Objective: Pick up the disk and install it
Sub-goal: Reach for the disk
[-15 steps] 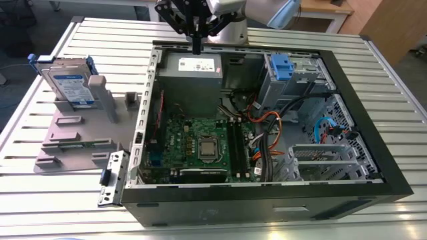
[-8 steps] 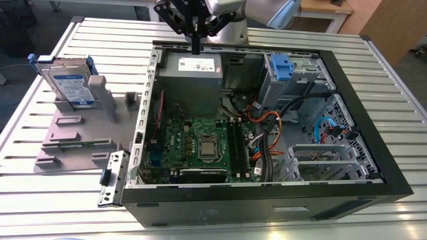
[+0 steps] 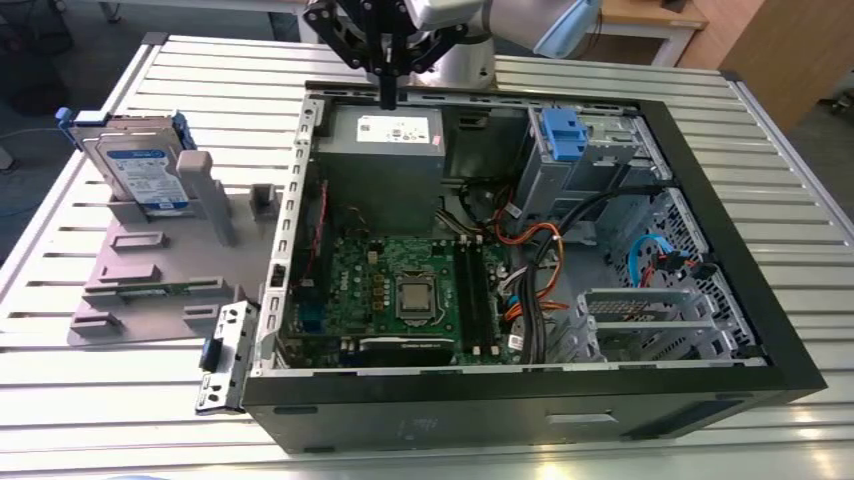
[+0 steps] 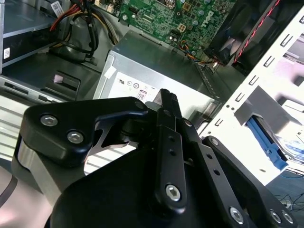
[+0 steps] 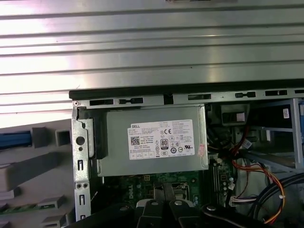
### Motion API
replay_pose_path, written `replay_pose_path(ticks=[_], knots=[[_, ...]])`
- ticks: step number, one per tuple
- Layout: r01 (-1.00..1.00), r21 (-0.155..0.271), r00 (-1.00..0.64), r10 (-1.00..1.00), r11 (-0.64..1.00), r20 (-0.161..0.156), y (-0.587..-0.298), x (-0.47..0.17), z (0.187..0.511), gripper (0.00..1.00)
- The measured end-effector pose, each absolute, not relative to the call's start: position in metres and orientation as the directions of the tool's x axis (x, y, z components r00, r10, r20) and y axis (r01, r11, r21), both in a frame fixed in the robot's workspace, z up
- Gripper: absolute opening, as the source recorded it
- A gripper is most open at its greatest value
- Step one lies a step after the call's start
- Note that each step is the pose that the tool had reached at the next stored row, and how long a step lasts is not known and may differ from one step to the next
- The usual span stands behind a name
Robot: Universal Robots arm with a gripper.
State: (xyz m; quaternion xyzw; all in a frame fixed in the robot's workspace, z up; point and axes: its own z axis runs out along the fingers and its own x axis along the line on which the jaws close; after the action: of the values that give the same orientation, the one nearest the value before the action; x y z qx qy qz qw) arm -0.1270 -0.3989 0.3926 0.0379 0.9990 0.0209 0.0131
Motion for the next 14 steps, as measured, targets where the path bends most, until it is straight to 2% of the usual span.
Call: replay_pose_path(ticks=[14], knots=[[0.075,0.037,-0.997,0.076,0.996,-0.025,-0.3986,-0.1299,0.3911,0.11]])
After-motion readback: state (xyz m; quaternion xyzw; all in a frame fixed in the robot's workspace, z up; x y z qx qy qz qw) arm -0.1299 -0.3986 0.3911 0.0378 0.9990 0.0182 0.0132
